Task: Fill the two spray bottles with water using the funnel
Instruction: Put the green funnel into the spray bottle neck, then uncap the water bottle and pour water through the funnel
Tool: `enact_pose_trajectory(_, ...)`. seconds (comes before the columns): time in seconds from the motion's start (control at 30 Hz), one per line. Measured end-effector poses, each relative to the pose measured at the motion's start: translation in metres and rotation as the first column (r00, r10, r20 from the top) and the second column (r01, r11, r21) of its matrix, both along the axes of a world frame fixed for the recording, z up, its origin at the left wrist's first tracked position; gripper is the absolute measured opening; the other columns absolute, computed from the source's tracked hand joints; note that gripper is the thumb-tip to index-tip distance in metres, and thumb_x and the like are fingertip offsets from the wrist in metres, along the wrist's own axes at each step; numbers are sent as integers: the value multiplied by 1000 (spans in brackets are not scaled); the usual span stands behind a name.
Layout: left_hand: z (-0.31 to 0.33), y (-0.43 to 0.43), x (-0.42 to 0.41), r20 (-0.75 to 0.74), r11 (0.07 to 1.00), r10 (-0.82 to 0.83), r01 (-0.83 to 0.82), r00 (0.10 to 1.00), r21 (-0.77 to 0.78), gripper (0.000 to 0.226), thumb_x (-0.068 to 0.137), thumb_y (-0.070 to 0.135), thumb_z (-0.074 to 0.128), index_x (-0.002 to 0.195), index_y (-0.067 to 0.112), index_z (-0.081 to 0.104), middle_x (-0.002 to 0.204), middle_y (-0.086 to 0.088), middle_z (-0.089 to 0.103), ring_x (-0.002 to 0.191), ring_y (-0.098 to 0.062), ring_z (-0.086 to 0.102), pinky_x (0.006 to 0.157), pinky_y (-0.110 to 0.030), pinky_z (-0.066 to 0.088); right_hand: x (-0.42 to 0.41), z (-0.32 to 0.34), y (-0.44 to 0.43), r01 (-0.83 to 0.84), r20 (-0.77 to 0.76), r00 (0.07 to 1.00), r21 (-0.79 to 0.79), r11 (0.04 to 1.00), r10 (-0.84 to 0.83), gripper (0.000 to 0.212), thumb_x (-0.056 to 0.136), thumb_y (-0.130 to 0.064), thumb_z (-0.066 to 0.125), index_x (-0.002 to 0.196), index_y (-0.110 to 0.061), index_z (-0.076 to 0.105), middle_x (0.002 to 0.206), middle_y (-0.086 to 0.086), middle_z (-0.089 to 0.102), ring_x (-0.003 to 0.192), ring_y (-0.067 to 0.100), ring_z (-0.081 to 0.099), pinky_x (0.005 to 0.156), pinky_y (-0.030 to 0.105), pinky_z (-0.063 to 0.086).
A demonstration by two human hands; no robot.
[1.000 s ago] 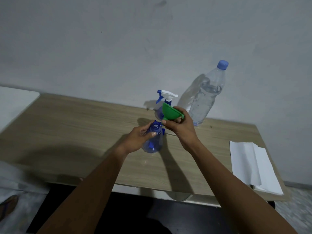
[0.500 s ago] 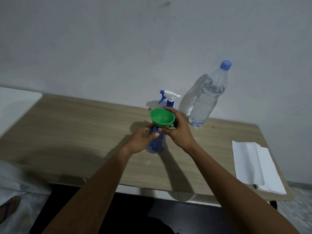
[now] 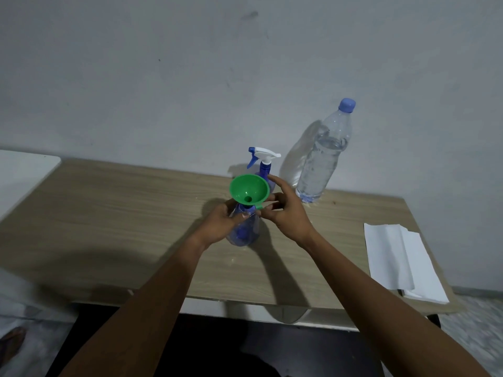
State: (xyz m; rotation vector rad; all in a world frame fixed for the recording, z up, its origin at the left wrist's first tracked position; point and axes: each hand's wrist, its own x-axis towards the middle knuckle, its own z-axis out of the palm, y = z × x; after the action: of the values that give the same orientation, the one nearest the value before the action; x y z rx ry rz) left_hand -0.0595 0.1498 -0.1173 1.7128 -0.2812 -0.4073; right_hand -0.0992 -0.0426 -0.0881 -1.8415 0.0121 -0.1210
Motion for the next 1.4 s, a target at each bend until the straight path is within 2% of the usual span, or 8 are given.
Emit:
enact_pose_trajectory(0.2, 4, -2, -21, 2, 962, 256, -255, 967, 96, 84, 67, 46, 89, 141, 27, 54, 143, 7, 57, 132, -14, 52, 109, -42, 46, -5, 6, -20, 51, -42, 998, 64, 997, -48, 79, 78, 8, 80, 141, -27, 49, 96, 6, 69, 89, 12, 70, 85, 44, 63)
enact_pose_trajectory(0.4, -1, -40, -97, 472, 692, 540, -687, 697, 222, 28, 69, 29, 87, 89, 21, 69, 89, 5, 70, 83, -19, 66, 69, -25, 41, -8, 17, -62, 99, -31, 995, 9, 995, -98, 71, 80, -3, 83, 137, -31, 52, 105, 15, 68, 88, 17, 66, 87, 41, 61)
enact_pose_trajectory(0.57, 8, -93, -112, 479, 806, 400, -548, 782, 222, 21, 76, 20, 84, 95, 16, 74, 90, 9, 72, 77, -4, 62, 67, 0, 42, -11, 28, -95, 80, -41, 996, -87, 993, -83, 61, 81, -14, 84, 134, -29, 58, 106, 4, 68, 89, 21, 68, 83, 35, 60)
enact_pose_trajectory(0.7, 35, -148, -76, 492, 861, 365, -488, 790, 144, 23, 82, 27, 76, 104, 23, 73, 101, 11, 73, 93, -8, 67, 80, -31, 58, 5, 55, -134, 115, 4, 993, -194, 974, -116, 46, 83, -23, 82, 126, -26, 67, 119, 0, 66, 101, 22, 66, 87, 35, 57)
enact_pose_trajectory(0.97, 114, -218, 39, 475, 903, 271, -392, 837, 175, 48, 87, 33, 73, 132, 24, 58, 130, 5, 65, 116, -17, 61, 94, -31, 51, 82, 137, -184, 328, 314, 918, -250, 911, -244, 35, 88, -34, 75, 119, -26, 63, 123, -5, 56, 95, 9, 61, 83, 26, 52)
enact_pose_trajectory(1.07, 120, -227, 56, 340, 934, 202, -285, 918, 215, 65, 87, 41, 74, 144, 30, 45, 144, 5, 55, 127, -21, 55, 99, -33, 47, 106, 151, -188, 217, 238, 963, -407, 887, -126, 49, 92, -40, 71, 136, -25, 57, 127, 0, 54, 104, 16, 61, 89, 29, 48)
enact_pose_trajectory(1.2, 121, -230, 59, 262, 949, 157, -220, 952, 228, 69, 89, 41, 72, 148, 30, 39, 149, 0, 50, 134, -24, 51, 109, -43, 45, 112, 155, -194, 120, 166, 985, -511, 851, -39, 37, 92, -32, 72, 125, -16, 65, 119, 7, 62, 101, 21, 60, 84, 28, 45)
enact_pose_trajectory(1.4, 117, -233, 40, 261, 965, 136, -187, 956, 185, 74, 78, 44, 81, 142, 24, 49, 134, 1, 61, 122, -18, 60, 96, -28, 50, 66, 150, -203, 168, 268, 963, -566, 807, -12, 24, 92, -29, 72, 109, -15, 66, 103, 4, 63, 87, 14, 53, 75, 21, 38)
